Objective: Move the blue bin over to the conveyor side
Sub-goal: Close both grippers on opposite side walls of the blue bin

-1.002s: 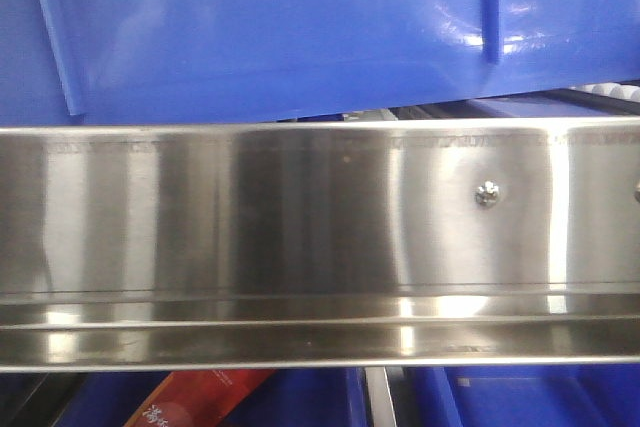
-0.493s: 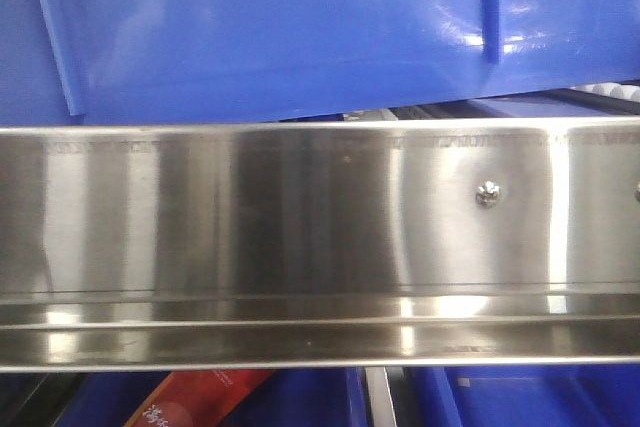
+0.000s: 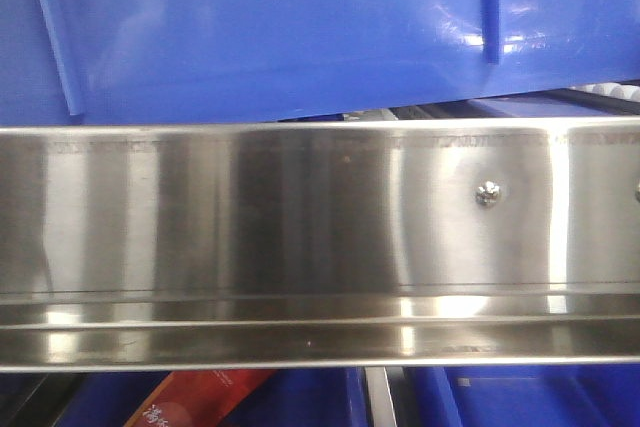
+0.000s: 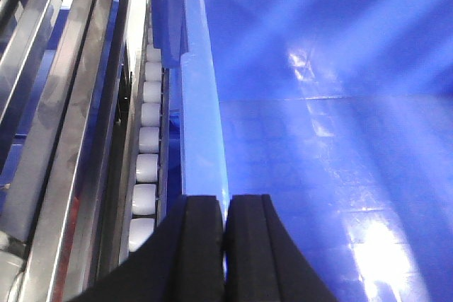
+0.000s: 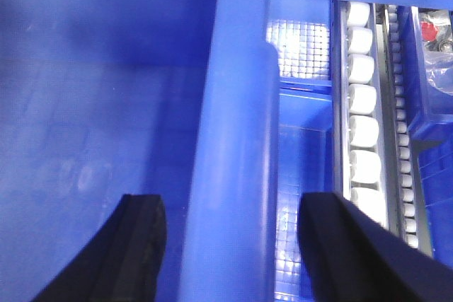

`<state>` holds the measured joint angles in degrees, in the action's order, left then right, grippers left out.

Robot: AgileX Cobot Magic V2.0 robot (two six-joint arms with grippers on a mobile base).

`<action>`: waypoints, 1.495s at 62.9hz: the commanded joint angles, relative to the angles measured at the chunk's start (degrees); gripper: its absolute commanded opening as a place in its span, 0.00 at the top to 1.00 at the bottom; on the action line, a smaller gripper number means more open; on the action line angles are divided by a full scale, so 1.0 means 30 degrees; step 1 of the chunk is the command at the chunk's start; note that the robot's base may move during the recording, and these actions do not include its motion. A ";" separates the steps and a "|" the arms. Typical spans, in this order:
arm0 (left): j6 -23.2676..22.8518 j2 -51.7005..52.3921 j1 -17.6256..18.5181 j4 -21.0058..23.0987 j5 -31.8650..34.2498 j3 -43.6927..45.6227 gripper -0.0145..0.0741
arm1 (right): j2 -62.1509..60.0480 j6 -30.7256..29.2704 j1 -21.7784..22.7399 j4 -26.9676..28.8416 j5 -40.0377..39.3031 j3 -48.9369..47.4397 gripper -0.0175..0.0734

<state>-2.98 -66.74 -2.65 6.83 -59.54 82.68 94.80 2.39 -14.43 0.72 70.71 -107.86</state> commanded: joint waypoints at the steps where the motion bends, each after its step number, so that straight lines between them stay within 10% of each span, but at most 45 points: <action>1: 0.0001 0.0034 -0.0021 0.0027 0.0141 0.0101 0.85 | -0.0037 -0.0166 -0.0045 -0.0339 -0.0249 0.0026 0.47; 22: 0.0001 0.0034 -0.0021 0.0027 0.0141 0.0101 0.85 | -0.0037 -0.0685 -0.0045 -0.0339 -0.0249 0.0026 0.50; 39: 0.0001 0.0034 -0.0021 0.0027 0.0141 0.0101 0.85 | -0.0037 -0.1043 -0.0045 -0.0339 -0.0249 0.0026 0.92; 58: 0.0001 -0.0718 0.0067 0.1529 0.1151 0.0101 0.84 | -0.0037 -0.1148 -0.0045 -0.0339 -0.0249 0.0026 0.91; 81: -0.0041 -0.2887 0.0101 0.1488 0.2230 0.0101 0.38 | -0.0037 -0.1185 -0.0045 -0.0339 -0.0249 0.0026 0.91; 94: -0.0291 -0.4204 0.0223 0.1488 0.2145 0.0101 0.36 | -0.0037 -0.1173 -0.0045 -0.0339 -0.0249 0.0026 0.91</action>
<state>-3.09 -78.13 -2.45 10.82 -53.71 82.68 94.80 -0.67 -14.55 0.83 70.54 -107.86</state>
